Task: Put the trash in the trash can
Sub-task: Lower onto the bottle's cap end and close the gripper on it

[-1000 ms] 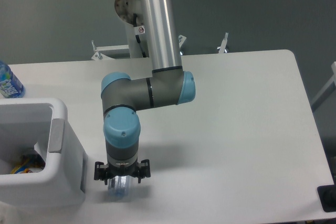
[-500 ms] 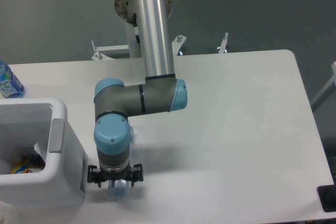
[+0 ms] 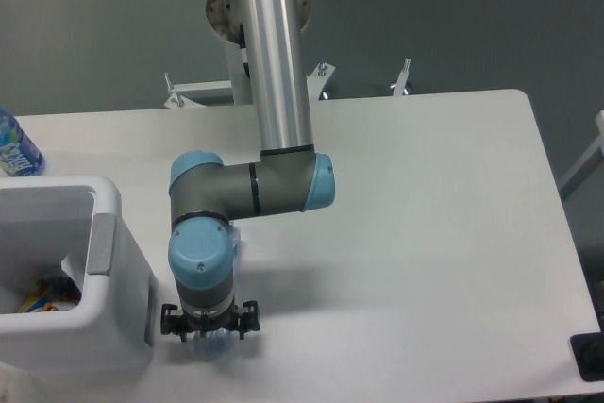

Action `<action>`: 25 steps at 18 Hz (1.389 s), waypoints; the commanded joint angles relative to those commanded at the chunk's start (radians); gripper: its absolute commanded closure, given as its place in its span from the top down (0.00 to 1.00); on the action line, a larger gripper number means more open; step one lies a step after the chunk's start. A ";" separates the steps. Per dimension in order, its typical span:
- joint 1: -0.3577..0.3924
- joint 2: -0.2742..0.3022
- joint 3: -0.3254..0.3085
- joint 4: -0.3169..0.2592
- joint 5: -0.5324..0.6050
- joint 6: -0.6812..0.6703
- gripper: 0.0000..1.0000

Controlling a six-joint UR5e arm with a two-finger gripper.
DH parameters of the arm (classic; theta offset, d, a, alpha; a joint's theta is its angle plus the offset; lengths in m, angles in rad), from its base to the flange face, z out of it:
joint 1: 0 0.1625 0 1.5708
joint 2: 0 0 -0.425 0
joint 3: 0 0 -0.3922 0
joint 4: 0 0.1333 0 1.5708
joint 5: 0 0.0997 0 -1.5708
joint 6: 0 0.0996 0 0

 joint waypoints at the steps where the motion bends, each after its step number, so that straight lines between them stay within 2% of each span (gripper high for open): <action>1: -0.002 0.000 0.000 0.000 0.015 -0.015 0.87; 2: -0.002 -0.002 -0.002 0.000 0.025 -0.028 0.82; 5: -0.009 0.000 0.000 0.000 0.029 -0.031 0.77; 7: -0.009 0.002 0.000 0.000 0.029 -0.031 0.69; 11: -0.009 0.005 0.000 -0.002 0.032 -0.031 0.65; 14: -0.009 0.008 0.000 -0.002 0.034 -0.031 0.56; 25: -0.009 0.020 -0.003 0.002 0.074 -0.018 0.56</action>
